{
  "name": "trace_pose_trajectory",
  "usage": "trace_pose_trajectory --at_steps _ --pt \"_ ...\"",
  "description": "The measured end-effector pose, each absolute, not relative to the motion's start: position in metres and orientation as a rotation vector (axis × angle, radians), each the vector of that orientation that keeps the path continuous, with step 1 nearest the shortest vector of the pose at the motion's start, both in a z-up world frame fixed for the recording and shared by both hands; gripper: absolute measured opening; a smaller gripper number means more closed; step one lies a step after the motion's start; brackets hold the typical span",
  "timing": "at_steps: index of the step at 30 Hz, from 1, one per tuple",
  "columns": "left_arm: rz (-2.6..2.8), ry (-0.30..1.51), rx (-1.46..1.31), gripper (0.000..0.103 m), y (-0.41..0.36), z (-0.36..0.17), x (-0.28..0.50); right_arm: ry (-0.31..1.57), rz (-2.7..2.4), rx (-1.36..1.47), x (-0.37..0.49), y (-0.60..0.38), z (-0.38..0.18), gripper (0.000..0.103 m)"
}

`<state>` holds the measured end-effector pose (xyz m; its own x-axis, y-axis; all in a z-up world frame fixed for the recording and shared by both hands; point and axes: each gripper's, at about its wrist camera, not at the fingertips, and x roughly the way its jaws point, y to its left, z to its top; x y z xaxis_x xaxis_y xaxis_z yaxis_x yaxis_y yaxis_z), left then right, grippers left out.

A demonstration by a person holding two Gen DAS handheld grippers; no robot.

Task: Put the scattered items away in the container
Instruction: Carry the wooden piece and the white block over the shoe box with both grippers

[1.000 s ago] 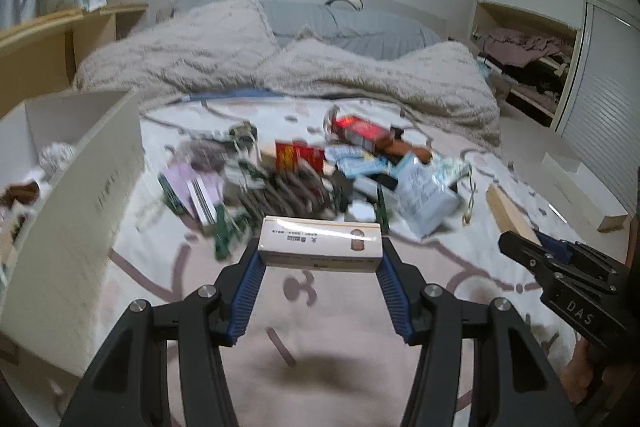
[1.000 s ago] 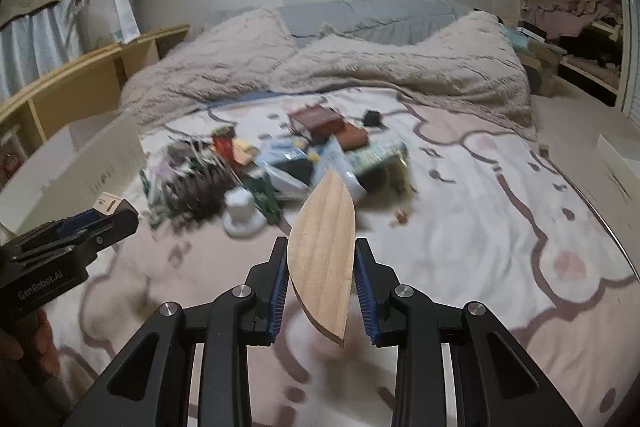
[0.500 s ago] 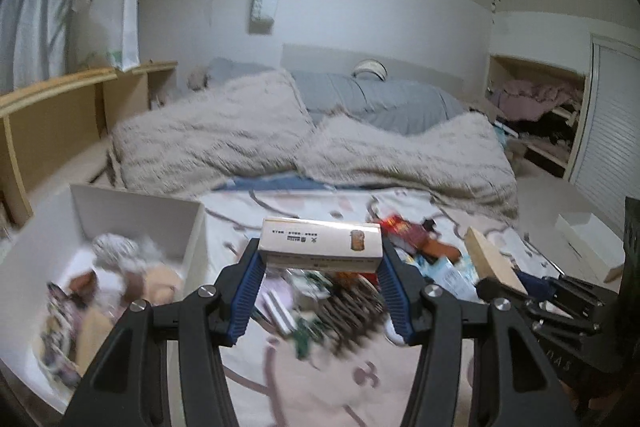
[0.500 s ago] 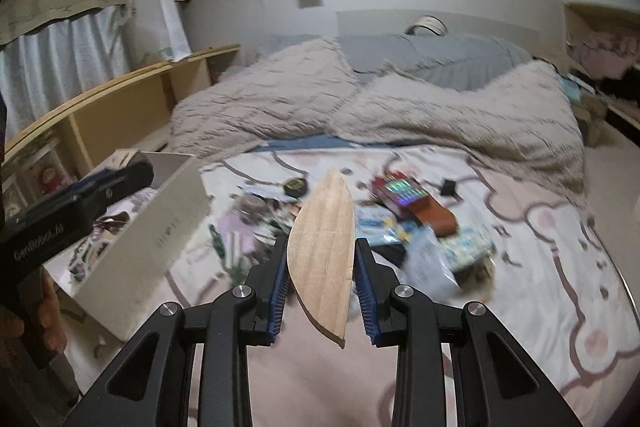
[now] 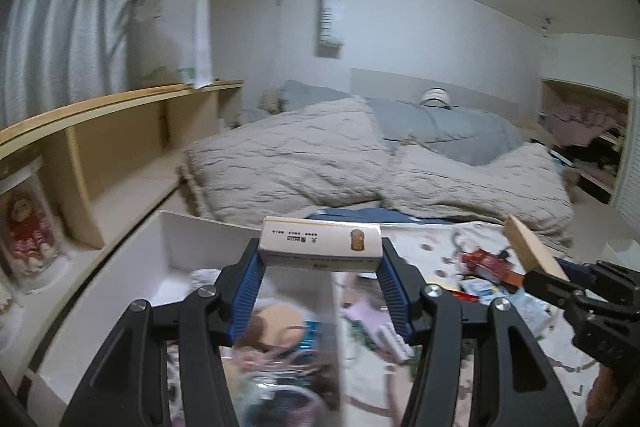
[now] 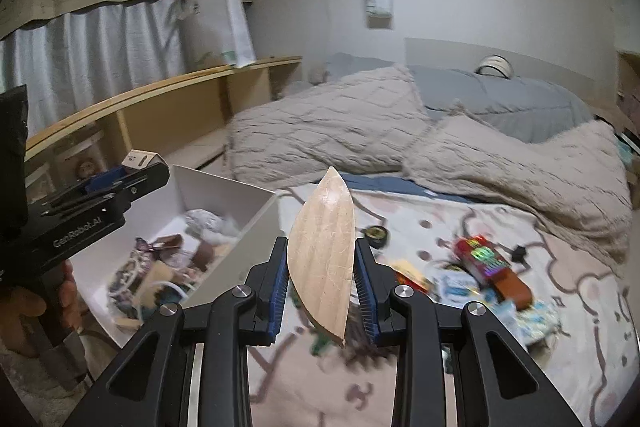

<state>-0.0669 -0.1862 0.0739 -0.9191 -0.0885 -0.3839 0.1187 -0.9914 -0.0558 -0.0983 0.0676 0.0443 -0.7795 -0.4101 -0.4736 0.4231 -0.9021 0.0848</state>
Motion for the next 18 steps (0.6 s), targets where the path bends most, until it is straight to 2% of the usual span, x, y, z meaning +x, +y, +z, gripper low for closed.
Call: trace_pose_trajectory --at_steps 10,18 --pt "-2.897 0.108 0.624 0.055 -0.236 0.068 -0.071 0.115 -2.492 0.67 -0.103 0.005 0.049 0.032" --pt "-2.793 0.095 0.771 0.055 -0.271 0.039 -0.081 0.151 -2.391 0.722 -0.111 -0.036 0.039 0.032"
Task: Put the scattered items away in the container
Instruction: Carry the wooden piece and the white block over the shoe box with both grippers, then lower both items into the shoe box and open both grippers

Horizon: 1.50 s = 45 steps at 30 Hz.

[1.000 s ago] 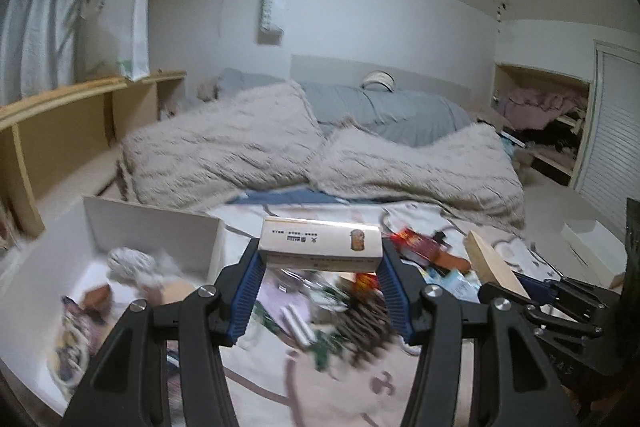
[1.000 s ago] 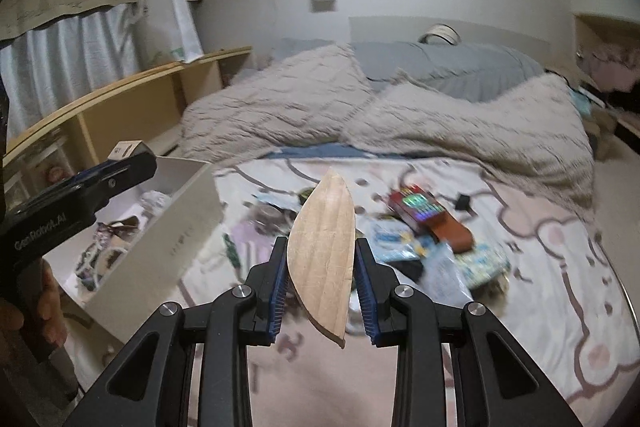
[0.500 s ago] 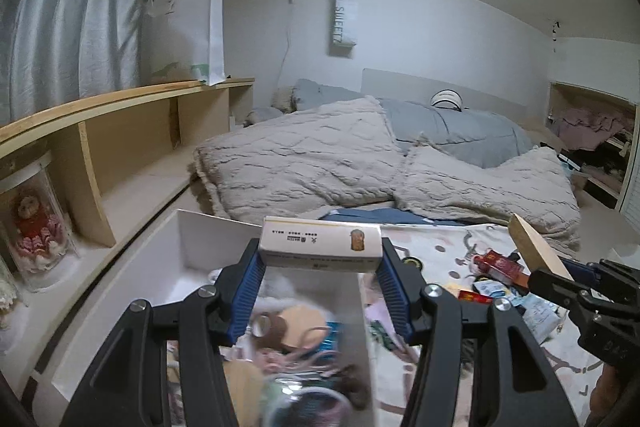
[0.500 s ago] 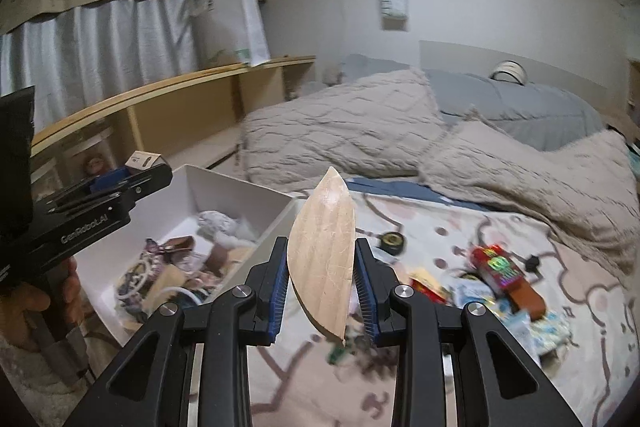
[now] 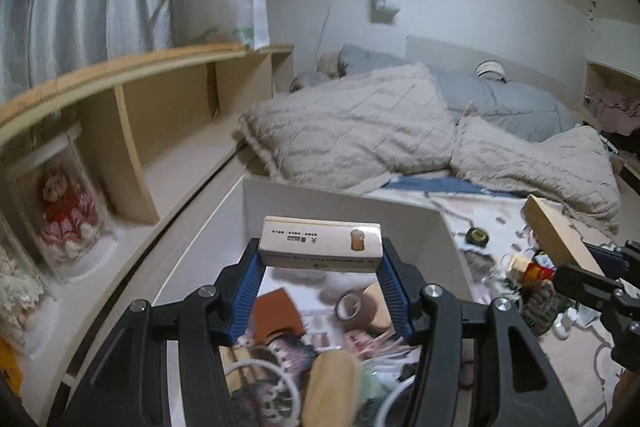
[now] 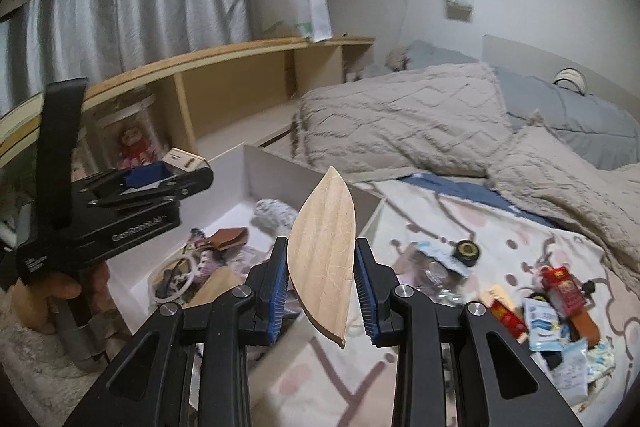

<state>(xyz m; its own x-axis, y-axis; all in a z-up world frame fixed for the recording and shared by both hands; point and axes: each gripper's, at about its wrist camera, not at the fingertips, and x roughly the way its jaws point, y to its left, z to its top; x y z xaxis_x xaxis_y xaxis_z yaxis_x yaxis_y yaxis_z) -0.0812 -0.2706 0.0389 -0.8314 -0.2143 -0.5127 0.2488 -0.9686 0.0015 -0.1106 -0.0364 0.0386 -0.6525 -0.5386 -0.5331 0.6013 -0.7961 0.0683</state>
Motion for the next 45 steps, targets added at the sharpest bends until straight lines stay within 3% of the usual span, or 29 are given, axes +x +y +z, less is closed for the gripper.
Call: trace_pose_trajectory --at_steps 18,22,45 --pt "-2.63 0.136 0.853 0.056 -0.305 0.01 -0.078 0.158 -2.242 0.85 -0.133 -0.093 0.014 0.032" --pt "-2.624 0.162 0.833 0.078 -0.308 0.012 -0.074 0.176 -2.228 0.876 -0.143 -0.105 0.01 0.032" --pt "-2.603 0.359 0.681 0.078 -0.342 0.016 -0.04 0.295 -2.103 1.099 -0.202 -0.189 -0.019 0.032"
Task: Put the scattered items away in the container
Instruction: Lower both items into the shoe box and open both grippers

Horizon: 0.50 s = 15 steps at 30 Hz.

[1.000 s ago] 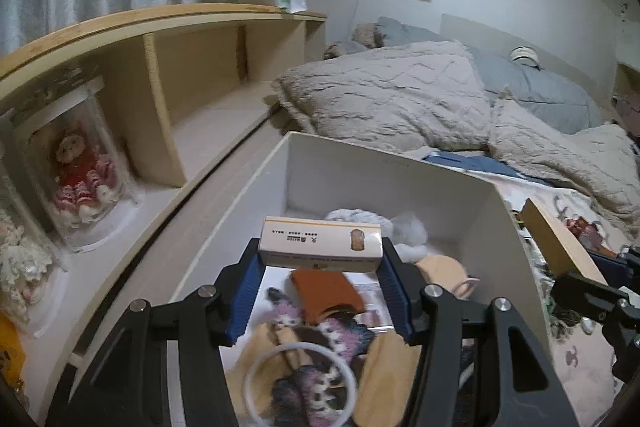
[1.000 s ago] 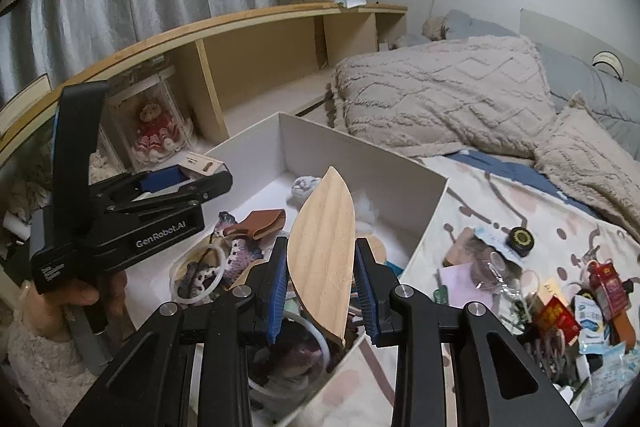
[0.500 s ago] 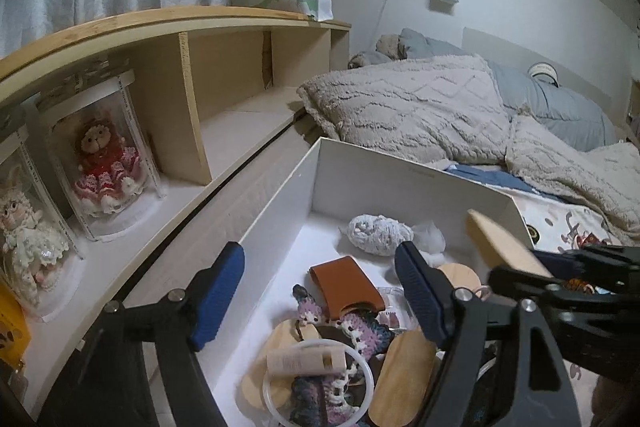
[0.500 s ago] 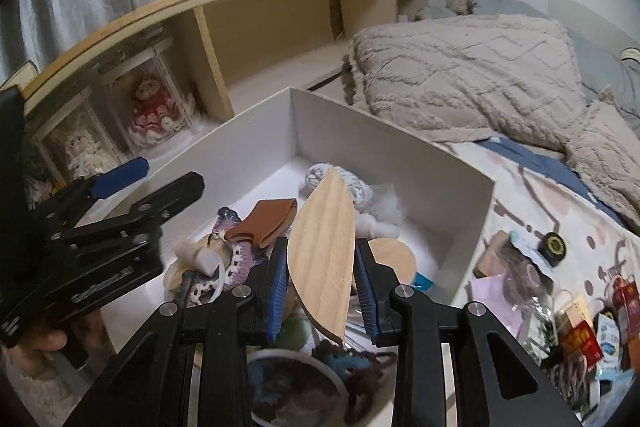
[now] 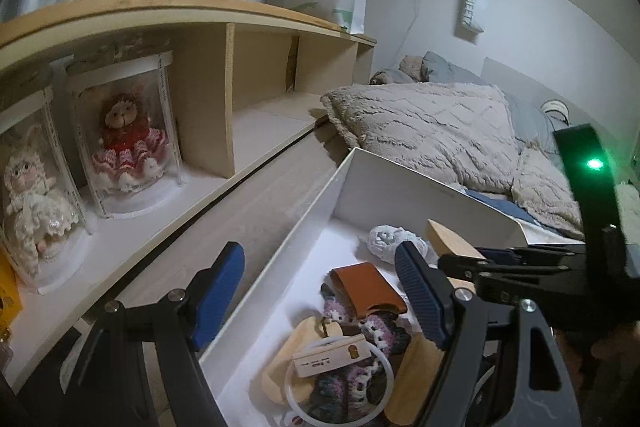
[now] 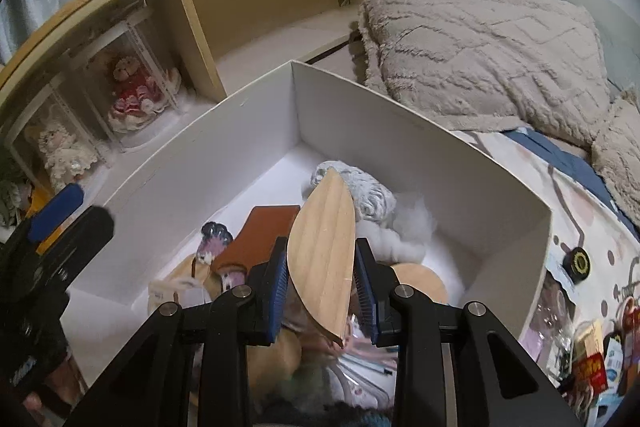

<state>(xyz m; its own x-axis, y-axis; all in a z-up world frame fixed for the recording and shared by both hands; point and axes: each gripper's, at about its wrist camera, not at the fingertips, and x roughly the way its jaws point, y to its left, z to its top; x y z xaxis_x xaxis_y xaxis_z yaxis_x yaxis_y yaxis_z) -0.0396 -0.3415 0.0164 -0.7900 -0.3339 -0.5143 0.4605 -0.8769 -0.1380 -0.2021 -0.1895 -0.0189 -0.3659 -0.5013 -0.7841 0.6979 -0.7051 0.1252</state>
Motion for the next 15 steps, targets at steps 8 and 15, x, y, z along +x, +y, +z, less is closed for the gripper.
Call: trace_pose_trajectory --at_steps 8,15 --pt "-2.639 0.36 0.687 0.078 -0.339 0.014 -0.042 0.268 -2.046 1.189 -0.217 -0.2 -0.028 0.032" --pt "-2.652 0.351 0.698 0.078 -0.336 0.012 -0.045 0.258 -2.071 1.203 -0.216 -0.189 -0.03 0.033"
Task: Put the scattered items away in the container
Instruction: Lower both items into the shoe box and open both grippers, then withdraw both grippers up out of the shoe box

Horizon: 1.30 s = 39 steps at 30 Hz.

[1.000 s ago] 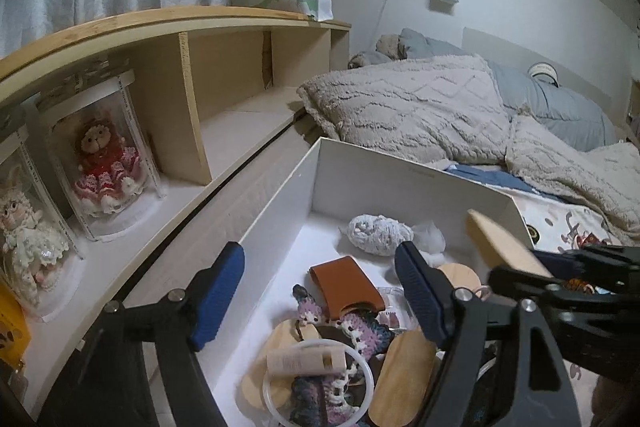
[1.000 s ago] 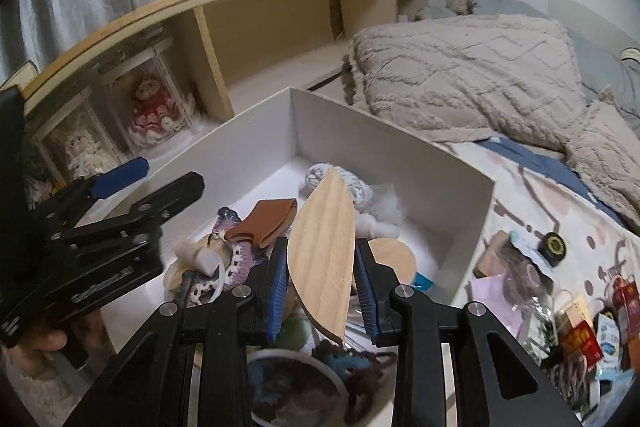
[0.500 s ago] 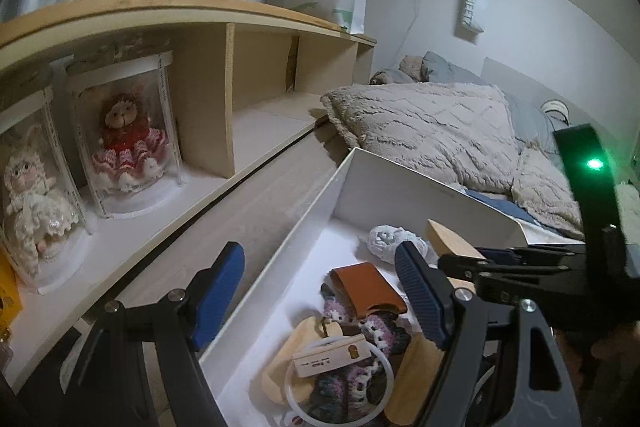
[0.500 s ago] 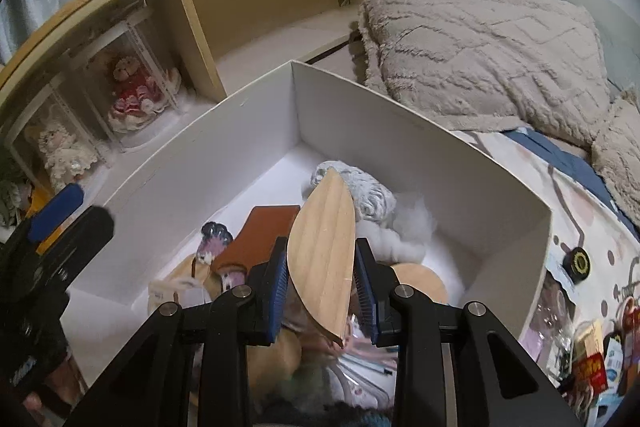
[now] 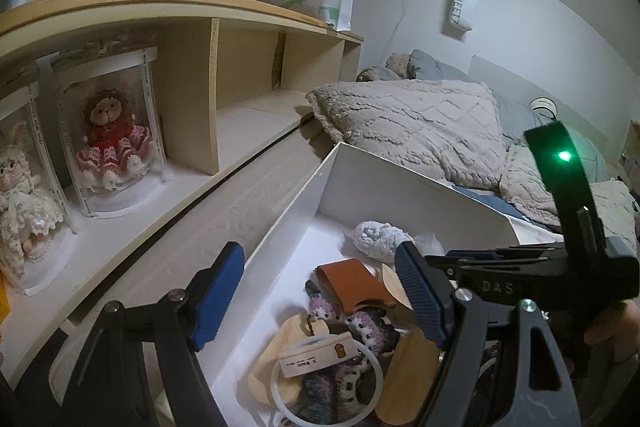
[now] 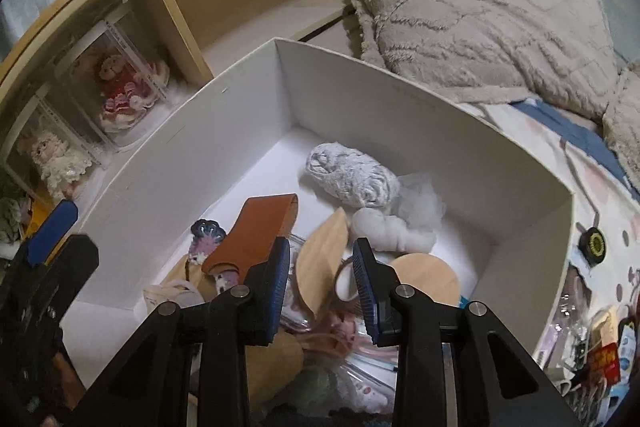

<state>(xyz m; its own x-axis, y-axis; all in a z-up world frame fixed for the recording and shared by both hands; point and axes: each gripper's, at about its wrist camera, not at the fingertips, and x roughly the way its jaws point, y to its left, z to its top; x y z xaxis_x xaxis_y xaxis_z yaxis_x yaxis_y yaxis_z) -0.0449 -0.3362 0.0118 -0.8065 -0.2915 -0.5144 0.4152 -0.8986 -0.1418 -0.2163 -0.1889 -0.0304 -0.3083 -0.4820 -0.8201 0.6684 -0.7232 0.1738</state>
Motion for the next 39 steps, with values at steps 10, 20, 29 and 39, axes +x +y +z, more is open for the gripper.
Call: trace_pose_trajectory --at_steps 10,20,29,39 --pt "-2.65 0.351 0.699 0.078 -0.336 0.013 -0.045 0.244 -2.145 1.044 -0.191 -0.155 -0.015 0.049" --pt "-2.662 0.325 0.68 0.094 -0.33 0.017 -0.044 0.243 -2.285 0.879 -0.168 -0.116 0.0 0.092" --pt "-2.647 0.27 0.644 0.103 -0.315 0.025 -0.042 0.217 -2.363 0.776 -0.155 -0.09 0.011 0.103" --pt "-2.681 0.239 0.615 0.103 -0.297 0.034 -0.039 0.198 -2.41 0.715 -0.145 -0.07 0.024 0.103"
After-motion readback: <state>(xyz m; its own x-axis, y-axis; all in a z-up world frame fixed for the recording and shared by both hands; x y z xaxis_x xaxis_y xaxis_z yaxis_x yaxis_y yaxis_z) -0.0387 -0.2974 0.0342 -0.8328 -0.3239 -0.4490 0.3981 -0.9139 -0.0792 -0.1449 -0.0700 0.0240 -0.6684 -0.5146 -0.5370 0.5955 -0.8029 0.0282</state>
